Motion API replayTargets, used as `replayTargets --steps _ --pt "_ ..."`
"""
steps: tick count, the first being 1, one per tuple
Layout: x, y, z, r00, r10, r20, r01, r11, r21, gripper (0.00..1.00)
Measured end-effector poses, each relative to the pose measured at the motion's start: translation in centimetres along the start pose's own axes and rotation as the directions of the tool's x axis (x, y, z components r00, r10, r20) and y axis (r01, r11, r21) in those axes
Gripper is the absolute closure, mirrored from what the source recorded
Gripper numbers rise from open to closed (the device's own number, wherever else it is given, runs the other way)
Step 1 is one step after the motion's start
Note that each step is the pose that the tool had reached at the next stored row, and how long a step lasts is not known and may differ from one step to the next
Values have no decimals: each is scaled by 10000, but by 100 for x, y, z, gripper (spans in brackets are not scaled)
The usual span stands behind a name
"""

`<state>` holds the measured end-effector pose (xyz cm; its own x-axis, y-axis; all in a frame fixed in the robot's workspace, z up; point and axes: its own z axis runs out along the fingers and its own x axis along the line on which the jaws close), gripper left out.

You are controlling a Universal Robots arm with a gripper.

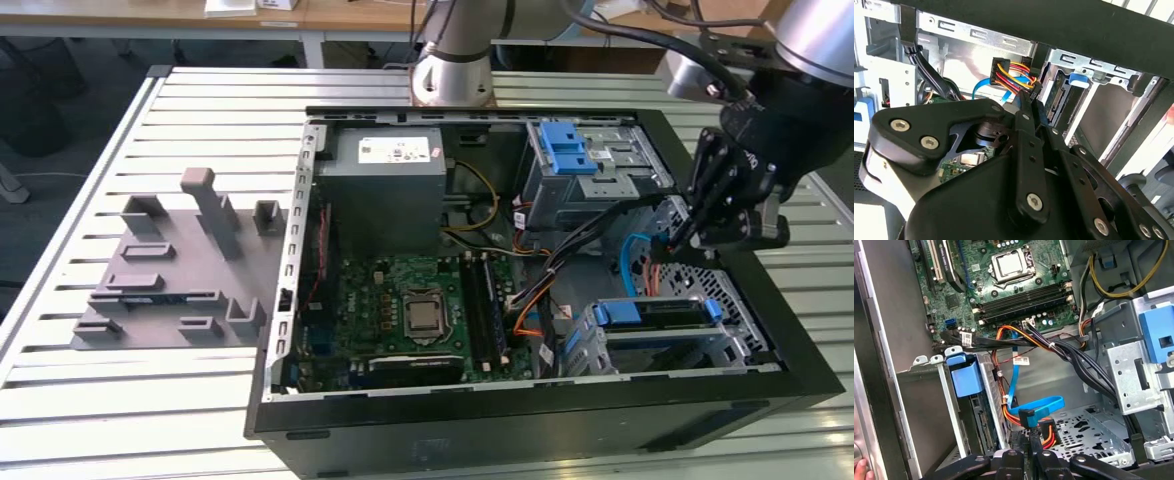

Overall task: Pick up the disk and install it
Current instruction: 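Insert the first disk wire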

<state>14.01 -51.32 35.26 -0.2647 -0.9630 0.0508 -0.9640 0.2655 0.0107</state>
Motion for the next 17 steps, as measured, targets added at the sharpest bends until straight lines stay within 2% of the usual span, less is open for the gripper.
replayTargets --steps 8,12,17 --pt "73 12 5 9997 -253 4 253 9997 36 84" --pt "78 12 7 9972 -746 0 746 9972 81 84" --pt "109 15 10 9941 -1083 6 1083 9940 158 84"
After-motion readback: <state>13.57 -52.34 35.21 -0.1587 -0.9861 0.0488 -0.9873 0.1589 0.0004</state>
